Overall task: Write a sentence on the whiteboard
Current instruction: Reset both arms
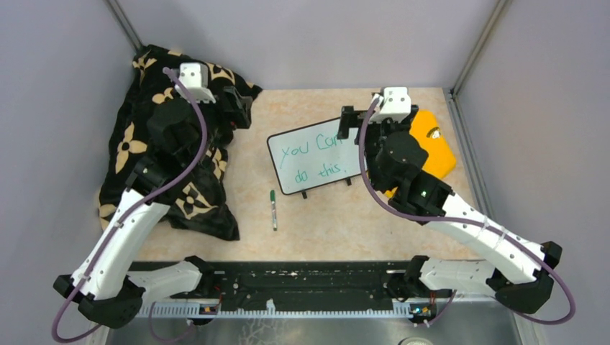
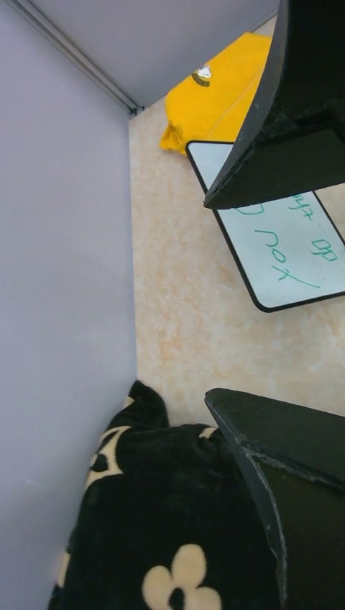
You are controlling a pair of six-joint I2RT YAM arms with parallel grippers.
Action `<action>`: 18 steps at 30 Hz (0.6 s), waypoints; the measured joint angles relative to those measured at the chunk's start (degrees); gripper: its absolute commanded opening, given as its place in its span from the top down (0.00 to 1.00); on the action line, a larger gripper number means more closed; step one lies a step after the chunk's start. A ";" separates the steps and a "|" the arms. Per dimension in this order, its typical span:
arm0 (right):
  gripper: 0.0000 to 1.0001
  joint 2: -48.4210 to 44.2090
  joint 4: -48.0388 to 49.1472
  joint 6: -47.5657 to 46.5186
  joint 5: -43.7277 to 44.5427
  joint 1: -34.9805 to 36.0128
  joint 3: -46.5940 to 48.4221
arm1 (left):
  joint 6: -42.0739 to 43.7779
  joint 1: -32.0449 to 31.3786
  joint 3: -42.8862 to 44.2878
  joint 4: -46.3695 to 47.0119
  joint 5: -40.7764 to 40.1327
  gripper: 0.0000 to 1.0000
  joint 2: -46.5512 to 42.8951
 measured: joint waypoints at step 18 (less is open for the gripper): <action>0.01 13.22 34.80 -30.23 4.22 10.71 6.64 | 1.90 -3.74 17.84 1.29 2.36 0.01 9.31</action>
